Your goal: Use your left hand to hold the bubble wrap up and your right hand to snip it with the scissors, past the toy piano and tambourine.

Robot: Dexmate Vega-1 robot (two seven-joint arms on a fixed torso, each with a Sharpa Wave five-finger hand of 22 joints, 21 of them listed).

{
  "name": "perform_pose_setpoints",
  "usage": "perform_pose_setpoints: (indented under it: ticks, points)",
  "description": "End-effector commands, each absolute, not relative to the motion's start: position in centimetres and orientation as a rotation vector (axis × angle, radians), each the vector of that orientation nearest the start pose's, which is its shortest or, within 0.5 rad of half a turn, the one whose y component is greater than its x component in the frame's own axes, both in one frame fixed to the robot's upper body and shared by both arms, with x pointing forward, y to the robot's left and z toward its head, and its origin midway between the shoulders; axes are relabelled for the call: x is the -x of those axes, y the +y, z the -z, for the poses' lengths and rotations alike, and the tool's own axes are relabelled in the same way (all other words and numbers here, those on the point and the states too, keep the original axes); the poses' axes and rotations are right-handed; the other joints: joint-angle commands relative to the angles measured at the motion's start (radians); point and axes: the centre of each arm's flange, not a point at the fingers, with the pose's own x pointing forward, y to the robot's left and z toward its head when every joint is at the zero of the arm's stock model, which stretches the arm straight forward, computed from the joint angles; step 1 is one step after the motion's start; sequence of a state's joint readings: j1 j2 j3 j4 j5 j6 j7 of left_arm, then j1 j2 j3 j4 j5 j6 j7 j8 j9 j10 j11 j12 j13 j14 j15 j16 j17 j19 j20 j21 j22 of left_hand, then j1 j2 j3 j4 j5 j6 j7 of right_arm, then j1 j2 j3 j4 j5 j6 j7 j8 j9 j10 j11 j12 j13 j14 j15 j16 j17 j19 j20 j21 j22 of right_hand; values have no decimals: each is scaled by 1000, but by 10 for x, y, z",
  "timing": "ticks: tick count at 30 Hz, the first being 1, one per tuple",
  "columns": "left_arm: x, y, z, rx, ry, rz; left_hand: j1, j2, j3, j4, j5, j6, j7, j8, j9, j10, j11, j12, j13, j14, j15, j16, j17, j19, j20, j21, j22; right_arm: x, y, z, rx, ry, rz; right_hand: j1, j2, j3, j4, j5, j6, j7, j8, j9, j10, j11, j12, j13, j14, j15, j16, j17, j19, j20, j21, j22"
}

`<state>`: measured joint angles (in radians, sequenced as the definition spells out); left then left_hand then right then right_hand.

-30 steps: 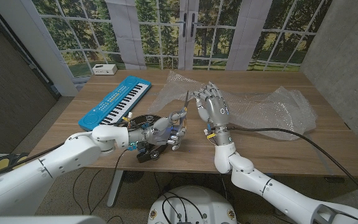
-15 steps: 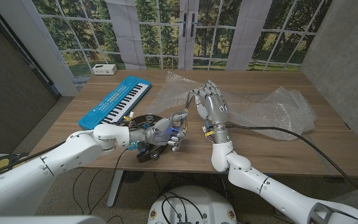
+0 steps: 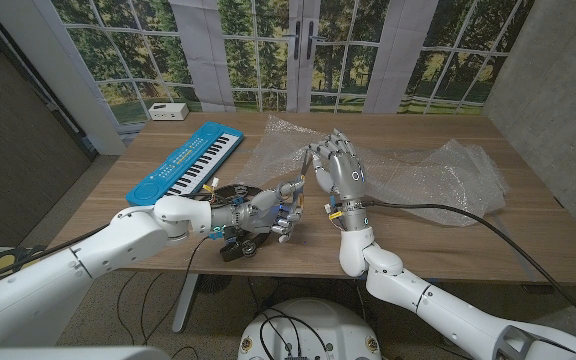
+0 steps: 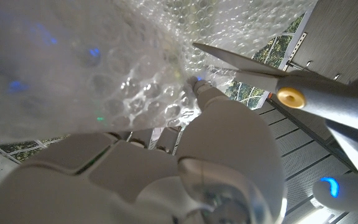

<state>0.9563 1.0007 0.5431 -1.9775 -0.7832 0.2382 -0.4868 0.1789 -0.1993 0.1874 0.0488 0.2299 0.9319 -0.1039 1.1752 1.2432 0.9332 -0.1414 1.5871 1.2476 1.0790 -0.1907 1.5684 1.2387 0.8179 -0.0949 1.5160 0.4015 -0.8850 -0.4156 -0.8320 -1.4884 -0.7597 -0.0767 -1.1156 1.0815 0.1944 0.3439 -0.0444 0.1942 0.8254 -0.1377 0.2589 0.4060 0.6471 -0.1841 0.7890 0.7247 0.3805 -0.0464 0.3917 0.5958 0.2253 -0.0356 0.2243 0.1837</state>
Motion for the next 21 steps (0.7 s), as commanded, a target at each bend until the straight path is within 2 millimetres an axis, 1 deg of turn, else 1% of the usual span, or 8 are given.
perform_pose_setpoints:
  ticks: [1, 9, 12, 16, 21]
  points:
    - [-512, 181, 86, -396, -108, 1022, -19, -2, -17, -3, 12, -7, 11, 410, 5, 29, -37, 1, 3, -3, -10, 6, 1, 4, -2, 0, 5, -541, -97, 93, 924, -1226, 496, 8, -9, 3, -9, -2, 11, -1, 0, 2, 3, 1, 5, 2, 8, -191, -4, 3, 8, -20, 2, 2]
    - [-513, 181, 86, -387, -113, 1023, -24, 6, -51, -10, 21, -5, 7, 410, 4, 31, -37, 1, 3, -1, -11, 6, 0, 7, -3, -4, 2, -537, -103, 95, 922, -1220, 506, 8, -8, 3, -11, -3, 10, 0, -2, 2, 0, 3, 5, 1, 11, -191, -6, 7, 7, -19, 2, 2]
    - [-513, 180, 86, -385, -115, 1023, -24, 11, -57, -11, 25, -3, 9, 410, 4, 31, -37, 1, 3, 1, -11, 6, 0, 6, -3, -2, 6, -533, -105, 96, 921, -1225, 510, 8, -8, 3, -11, -3, 10, 1, -3, 2, 0, 5, 6, 1, 12, -191, -6, 9, 5, -18, 1, 2]
    - [-514, 179, 86, -384, -119, 1025, -25, 28, -64, -8, 33, 3, 9, 410, 4, 32, -39, 0, 2, 4, -12, 5, -1, 8, -3, -1, 7, -525, -106, 97, 925, -1249, 517, 9, -7, 3, -12, -3, 10, 2, -3, 2, -2, 6, 7, 2, 13, -191, -7, 11, 5, -18, 1, 3]
    - [-515, 176, 86, -385, -121, 1030, -22, 30, -70, -8, 38, 4, 9, 410, 4, 32, -39, 0, 3, 5, -11, 5, 0, 9, -3, -3, 6, -518, -105, 97, 911, -1265, 508, 9, -7, 3, -12, -3, 10, 3, -5, 2, -4, 4, 8, 3, 14, -191, -8, 14, 6, -19, 1, 3]
